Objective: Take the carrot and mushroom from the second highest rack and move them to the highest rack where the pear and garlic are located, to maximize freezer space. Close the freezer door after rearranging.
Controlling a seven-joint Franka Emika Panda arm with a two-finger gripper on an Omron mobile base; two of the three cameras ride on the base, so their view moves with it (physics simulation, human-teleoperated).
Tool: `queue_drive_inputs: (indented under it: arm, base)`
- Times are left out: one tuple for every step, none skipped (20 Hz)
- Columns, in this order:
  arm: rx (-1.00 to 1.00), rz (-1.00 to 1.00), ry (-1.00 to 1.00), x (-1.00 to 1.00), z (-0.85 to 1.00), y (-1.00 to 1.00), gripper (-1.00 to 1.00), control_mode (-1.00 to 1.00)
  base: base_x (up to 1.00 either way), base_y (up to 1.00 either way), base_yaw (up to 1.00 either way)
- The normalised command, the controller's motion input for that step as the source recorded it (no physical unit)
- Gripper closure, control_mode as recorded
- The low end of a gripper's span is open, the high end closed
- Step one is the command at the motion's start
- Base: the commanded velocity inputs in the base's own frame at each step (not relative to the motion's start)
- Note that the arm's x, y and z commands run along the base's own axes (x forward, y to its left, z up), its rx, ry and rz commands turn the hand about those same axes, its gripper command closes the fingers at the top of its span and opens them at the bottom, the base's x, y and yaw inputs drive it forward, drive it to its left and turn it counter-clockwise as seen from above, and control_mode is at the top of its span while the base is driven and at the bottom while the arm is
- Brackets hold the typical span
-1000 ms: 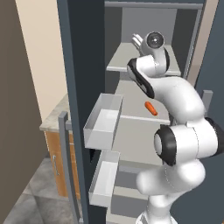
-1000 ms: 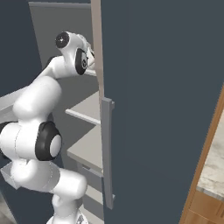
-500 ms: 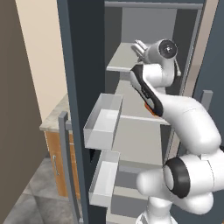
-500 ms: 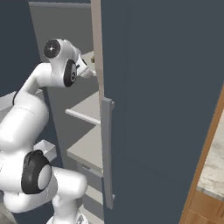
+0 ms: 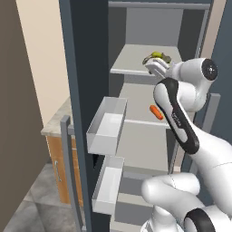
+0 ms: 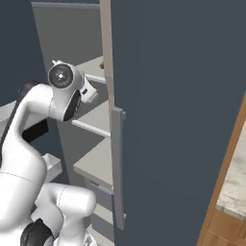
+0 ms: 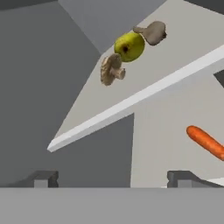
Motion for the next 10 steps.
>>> queue_drive_inputs:
  arm:
    - [-0.19,0.26,0.00,-0.77,-0.40,-0.03,-1.00,-1.00]
    - [-0.24,0.20,0.07,-0.64,-0.42,0.00,-1.00,-1.00]
    - [-0.29,0.15,0.17,-0.56,-0.37,0.00,-1.00,-1.00]
    - [-0.35,0.06,0.30,-0.46,-0.34,0.00,-1.00,-1.00]
    - [-0.41,0.02,0.38,-0.36,-0.33,0.00,-1.00,-1.00]
    - [-0.47,0.00,0.43,-0.26,-0.33,0.00,-1.00,-1.00]
    - [-0.51,0.00,0.42,-0.20,-0.42,0.00,-1.00,-1.00]
    - [-0.59,0.00,0.49,-0.18,-0.46,0.00,-1.00,-1.00]
    - [-0.63,0.00,0.50,-0.16,-0.47,0.04,-1.00,-1.00]
    - [-0.65,0.00,0.50,-0.17,-0.49,0.05,-1.00,-1.00]
  base:
    - [0.00,0.00,0.00]
    - [0.00,0.00,0.00]
    - [0.00,0.00,0.00]
    - [0.00,0.00,0.00]
    - [0.00,0.00,0.00]
    - [0.00,0.00,0.00]
    - [0.00,0.00,0.00]
    - [0.00,0.00,0.00]
    - [0.00,0.00,0.00]
    - [0.00,0.00,0.00]
